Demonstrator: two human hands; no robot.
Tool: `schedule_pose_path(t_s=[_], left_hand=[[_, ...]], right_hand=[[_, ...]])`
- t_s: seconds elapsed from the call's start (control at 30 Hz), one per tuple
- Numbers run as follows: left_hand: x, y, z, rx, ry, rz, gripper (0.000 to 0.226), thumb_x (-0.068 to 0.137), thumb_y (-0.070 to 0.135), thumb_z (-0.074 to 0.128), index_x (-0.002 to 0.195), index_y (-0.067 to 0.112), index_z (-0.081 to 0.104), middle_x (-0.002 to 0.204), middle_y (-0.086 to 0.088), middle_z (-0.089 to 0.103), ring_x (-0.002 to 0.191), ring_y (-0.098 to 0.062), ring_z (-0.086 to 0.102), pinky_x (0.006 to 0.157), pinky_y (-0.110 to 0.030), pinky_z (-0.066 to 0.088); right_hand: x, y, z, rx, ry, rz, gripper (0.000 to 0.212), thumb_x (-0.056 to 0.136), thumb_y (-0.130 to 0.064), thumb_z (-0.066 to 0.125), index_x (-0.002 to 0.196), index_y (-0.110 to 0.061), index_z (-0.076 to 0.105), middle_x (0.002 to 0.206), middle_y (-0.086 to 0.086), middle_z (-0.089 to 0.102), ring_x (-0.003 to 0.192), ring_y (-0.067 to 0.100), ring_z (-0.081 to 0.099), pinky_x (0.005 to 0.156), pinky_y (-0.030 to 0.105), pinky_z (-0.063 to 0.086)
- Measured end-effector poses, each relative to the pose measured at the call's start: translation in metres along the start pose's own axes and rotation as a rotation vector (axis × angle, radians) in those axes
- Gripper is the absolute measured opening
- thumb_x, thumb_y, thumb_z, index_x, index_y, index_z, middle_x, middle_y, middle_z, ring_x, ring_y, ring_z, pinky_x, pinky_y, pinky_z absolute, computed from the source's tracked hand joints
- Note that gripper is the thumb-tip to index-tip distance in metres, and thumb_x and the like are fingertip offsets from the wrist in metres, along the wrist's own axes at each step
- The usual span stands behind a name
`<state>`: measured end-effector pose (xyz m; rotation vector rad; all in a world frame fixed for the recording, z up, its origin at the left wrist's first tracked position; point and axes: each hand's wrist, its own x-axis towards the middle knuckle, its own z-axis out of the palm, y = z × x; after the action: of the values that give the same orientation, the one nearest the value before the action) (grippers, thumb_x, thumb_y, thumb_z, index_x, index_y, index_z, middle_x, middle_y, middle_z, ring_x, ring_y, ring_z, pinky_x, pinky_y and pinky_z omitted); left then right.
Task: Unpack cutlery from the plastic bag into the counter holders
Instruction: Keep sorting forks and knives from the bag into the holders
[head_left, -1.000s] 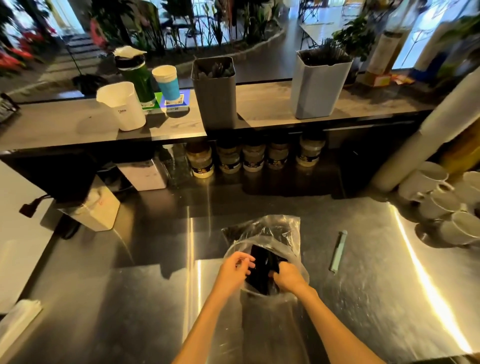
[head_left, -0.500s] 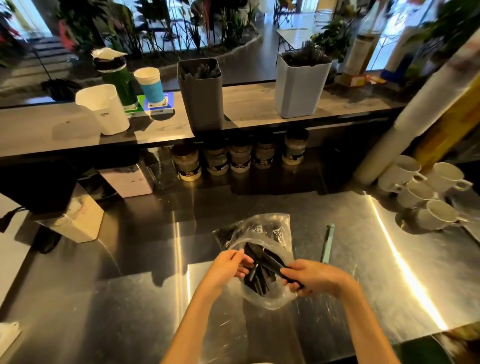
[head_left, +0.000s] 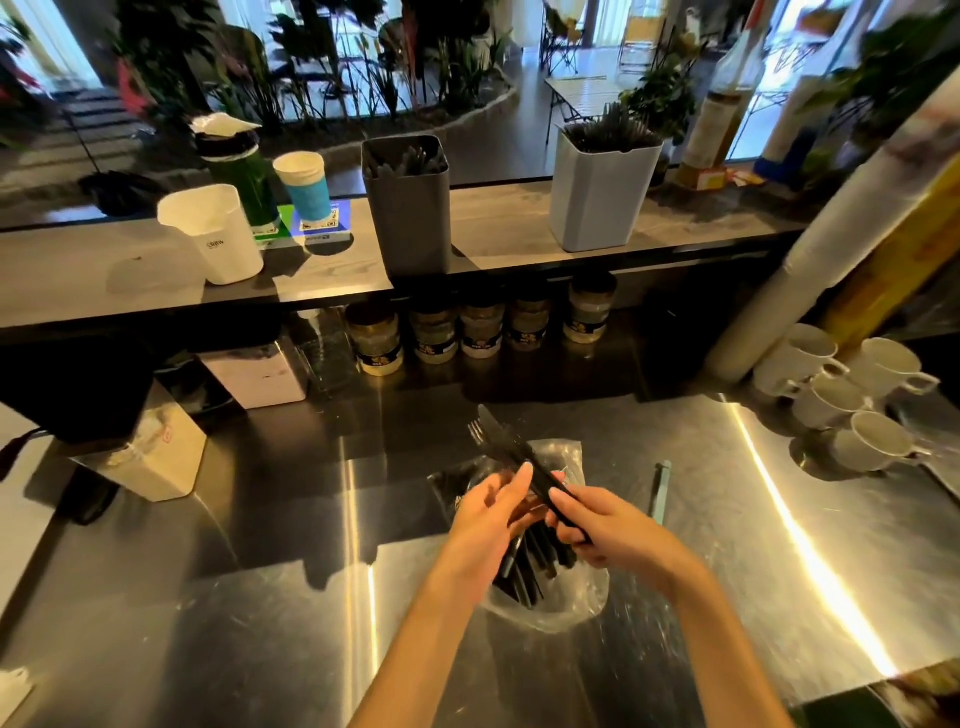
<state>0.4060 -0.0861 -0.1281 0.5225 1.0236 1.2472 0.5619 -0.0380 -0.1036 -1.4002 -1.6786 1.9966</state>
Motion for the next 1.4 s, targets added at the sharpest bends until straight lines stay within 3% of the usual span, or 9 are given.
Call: schedule_pose_path(t_s=[0.17,0.33,0.5,0.73,0.83,0.93,1.07,1.27,1.4], left_hand=[[-0.001,0.0,-0.003,-0.046,0.126,0.086,0.028,0.102,0.017,0.054,0.12,-0.002,0.063,0.115,-0.017,0.073,0.112,-0.029,0.069,0.091,-0.036,0.057],[-0.003,-0.002,-0.012,-0.037,0.116,0.128,0.026,0.103,0.01,0.049,0.125,0.003,0.062,0.121,-0.014,0.071,0.117,-0.027,0.067,0.095,-0.037,0.054],[-0.004,0.0,-0.015,-0.009,0.113,0.142,0.027,0.103,0.01,0.049,0.126,0.006,0.063,0.123,-0.012,0.07,0.119,-0.026,0.066,0.099,-0.04,0.051],[-0.004,0.005,-0.011,0.034,0.166,0.143,0.024,0.101,0.013,0.056,0.121,0.005,0.066,0.111,-0.014,0.075,0.108,-0.026,0.071,0.088,-0.033,0.057],[-0.003,0.011,-0.011,0.084,0.166,0.156,0.022,0.1,0.01,0.057,0.118,0.005,0.068,0.107,-0.014,0.076,0.104,-0.026,0.072,0.08,-0.028,0.058],[-0.001,0.018,-0.01,0.194,0.16,0.163,0.024,0.098,0.01,0.059,0.12,0.007,0.068,0.104,-0.011,0.077,0.101,-0.023,0.074,0.085,-0.033,0.06],[-0.003,0.026,-0.005,0.301,0.083,0.159,0.024,0.101,0.01,0.055,0.121,0.008,0.067,0.103,-0.008,0.077,0.099,-0.02,0.074,0.09,-0.035,0.059],[-0.003,0.043,-0.009,0.366,-0.033,0.144,0.029,0.107,0.015,0.041,0.124,0.01,0.064,0.109,-0.011,0.076,0.105,-0.025,0.072,0.098,-0.039,0.055],[-0.001,0.059,-0.009,0.376,-0.104,0.108,0.03,0.108,0.017,0.038,0.128,0.009,0.059,0.111,-0.014,0.074,0.104,-0.031,0.072,0.093,-0.042,0.057]], right_hand=[[0.008,0.004,0.018,-0.156,0.015,-0.077,0.039,0.109,-0.032,0.038,0.109,0.0,0.059,0.065,-0.005,0.052,0.051,0.005,0.043,0.05,0.017,0.036],[0.008,0.004,0.025,-0.102,-0.005,-0.075,0.038,0.109,-0.036,0.037,0.109,-0.01,0.064,0.083,0.008,0.075,0.066,0.015,0.066,0.059,0.025,0.053],[0.006,0.003,0.026,-0.022,-0.013,-0.071,0.037,0.109,-0.035,0.038,0.112,-0.011,0.065,0.096,0.015,0.077,0.085,0.029,0.076,0.07,0.034,0.062],[0.011,0.005,0.027,-0.106,0.031,-0.08,0.037,0.108,-0.035,0.04,0.112,-0.013,0.07,0.096,0.005,0.079,0.088,0.018,0.076,0.078,0.033,0.062],[0.015,0.001,0.018,-0.28,0.118,-0.144,0.03,0.102,-0.045,0.048,0.116,-0.026,0.068,0.101,-0.008,0.076,0.095,0.004,0.072,0.088,0.028,0.059],[0.021,-0.013,0.007,-0.183,0.31,-0.342,0.034,0.094,-0.047,0.062,0.124,-0.033,0.065,0.11,-0.014,0.073,0.106,0.001,0.068,0.092,0.028,0.058],[0.027,-0.034,0.002,-0.183,0.4,-0.453,0.027,0.089,-0.041,0.072,0.116,-0.036,0.073,0.102,-0.017,0.075,0.1,-0.001,0.069,0.089,0.026,0.057],[0.026,-0.05,-0.009,-0.062,0.305,-0.454,0.019,0.092,-0.029,0.072,0.11,-0.027,0.076,0.102,-0.008,0.078,0.102,0.006,0.072,0.1,0.039,0.055],[0.025,-0.066,-0.019,-0.003,0.196,-0.479,0.028,0.094,-0.028,0.069,0.122,-0.024,0.072,0.111,-0.002,0.077,0.11,0.013,0.071,0.106,0.045,0.05]])
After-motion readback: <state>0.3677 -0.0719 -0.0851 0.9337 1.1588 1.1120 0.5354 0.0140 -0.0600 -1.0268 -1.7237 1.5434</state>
